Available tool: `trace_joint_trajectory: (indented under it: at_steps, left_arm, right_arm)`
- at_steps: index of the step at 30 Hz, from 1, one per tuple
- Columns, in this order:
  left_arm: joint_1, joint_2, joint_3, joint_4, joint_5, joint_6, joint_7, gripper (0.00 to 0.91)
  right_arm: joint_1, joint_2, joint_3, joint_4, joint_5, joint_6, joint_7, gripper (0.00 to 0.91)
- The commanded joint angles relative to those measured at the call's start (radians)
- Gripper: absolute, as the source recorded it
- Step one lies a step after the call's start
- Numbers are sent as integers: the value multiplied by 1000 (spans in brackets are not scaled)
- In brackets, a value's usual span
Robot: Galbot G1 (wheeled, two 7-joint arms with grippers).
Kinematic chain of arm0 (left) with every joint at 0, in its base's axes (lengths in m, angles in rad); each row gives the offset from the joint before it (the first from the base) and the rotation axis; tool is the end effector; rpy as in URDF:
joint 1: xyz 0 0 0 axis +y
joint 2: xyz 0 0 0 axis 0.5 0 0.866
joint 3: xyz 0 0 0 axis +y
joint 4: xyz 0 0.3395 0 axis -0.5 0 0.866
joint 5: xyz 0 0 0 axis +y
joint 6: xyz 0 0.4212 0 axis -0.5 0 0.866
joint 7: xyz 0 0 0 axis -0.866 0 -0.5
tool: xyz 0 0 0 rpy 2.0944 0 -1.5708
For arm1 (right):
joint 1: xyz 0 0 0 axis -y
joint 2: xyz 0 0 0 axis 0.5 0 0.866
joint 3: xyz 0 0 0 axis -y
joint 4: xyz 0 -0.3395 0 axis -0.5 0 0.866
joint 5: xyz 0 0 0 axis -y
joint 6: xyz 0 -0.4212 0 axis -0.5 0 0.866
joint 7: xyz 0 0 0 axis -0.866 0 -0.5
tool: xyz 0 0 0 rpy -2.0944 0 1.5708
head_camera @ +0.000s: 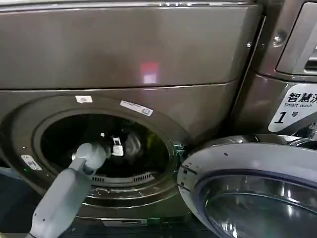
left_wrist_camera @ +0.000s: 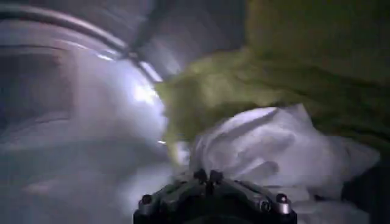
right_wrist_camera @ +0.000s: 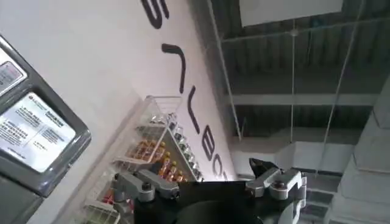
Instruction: Grasp the clothes from the dryer.
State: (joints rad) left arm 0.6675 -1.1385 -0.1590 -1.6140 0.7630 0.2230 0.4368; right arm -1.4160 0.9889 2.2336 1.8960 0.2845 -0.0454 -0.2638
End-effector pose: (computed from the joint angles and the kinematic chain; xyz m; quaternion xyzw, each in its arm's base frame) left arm 0.4966 -0.0016 -0.1836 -0.1792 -0.7884 -0.5883 0.0134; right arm -0.0351 -0.4428 0.0629 0.4919 0.7644 -0.3486 0.2284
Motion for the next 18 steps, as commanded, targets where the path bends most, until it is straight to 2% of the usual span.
trace_joint_trajectory:
  at_steps: [1,5,9,18]
  left_arm:
    - [134,-54,-105,-94,-357,-134,-448,0]
    - [240,-88,-169,-166,-492,-162,-476,0]
    - [320,-178,-239,-243,-700,-138,-478,0]
    - [460,-303,-312,-405,-887,-99,-464,0]
  right_arm:
    - [0,0,-2,4,0,-1,1,907]
    - [0,-2,-1,2,0,-2,1,907]
    - [5,3,-8,10,1,-2,2,907]
    - [-4,-8,7,-2,22,-4,2,907]
